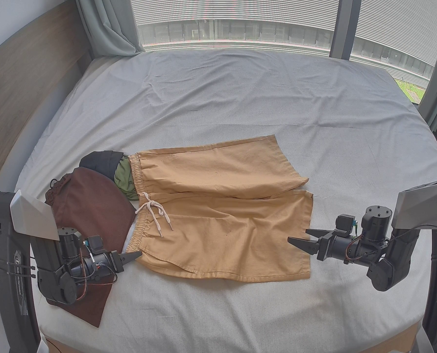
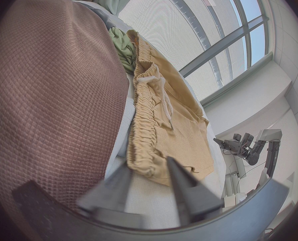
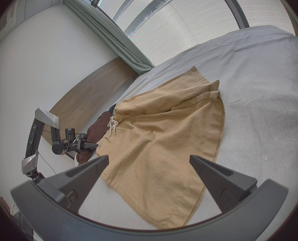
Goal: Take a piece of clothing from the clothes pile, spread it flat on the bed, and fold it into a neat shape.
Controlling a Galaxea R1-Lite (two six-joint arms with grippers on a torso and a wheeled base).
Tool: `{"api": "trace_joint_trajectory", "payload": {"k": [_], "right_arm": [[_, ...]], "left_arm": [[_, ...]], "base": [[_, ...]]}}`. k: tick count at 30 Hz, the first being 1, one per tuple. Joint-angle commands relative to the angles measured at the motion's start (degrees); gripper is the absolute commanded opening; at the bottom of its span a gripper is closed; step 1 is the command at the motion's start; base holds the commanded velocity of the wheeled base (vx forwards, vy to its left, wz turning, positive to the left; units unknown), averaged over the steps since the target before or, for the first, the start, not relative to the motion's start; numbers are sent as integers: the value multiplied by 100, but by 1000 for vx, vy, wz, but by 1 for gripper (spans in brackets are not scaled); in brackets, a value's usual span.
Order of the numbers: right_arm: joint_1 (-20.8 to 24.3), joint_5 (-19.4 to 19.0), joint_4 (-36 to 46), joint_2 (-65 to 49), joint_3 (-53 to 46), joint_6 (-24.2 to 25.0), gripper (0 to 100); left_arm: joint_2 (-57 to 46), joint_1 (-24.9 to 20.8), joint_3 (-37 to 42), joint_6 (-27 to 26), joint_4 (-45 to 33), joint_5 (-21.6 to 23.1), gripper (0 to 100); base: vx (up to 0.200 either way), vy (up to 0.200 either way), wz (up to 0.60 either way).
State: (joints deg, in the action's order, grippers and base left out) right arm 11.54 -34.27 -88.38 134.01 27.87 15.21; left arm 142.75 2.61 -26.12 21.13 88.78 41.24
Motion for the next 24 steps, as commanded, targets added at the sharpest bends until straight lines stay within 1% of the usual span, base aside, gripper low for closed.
{"api": "trace_joint_trajectory", "payload": {"k": [1, 2, 5, 7, 12, 24], "right_arm": [[-29, -27, -4, 2, -71, -10, 100], [-38, -45, -4, 2, -80, -18, 100], [-91, -256, -4, -33, -212, -194, 100], [-144, -361, 5, -7, -370, -370, 100], [-170, -370, 14, 73, -669, -563, 100], [-240, -370, 14, 248, -985, -572, 100]], "left_arm": [[33, 3, -24, -3, 25, 7, 0], [33, 3, -24, -3, 25, 7, 0], [25, -15, -7, -3, 25, 7, 0], [-2, -59, 28, -12, 25, 7, 0], [-90, -129, 81, -12, 34, 7, 0], [-90, -138, 90, -38, 34, 7, 0]], "base": [[0, 0, 0], [0, 0, 0], [0, 0, 0], [0, 0, 0], [0, 0, 0], [0, 0, 0]]}}
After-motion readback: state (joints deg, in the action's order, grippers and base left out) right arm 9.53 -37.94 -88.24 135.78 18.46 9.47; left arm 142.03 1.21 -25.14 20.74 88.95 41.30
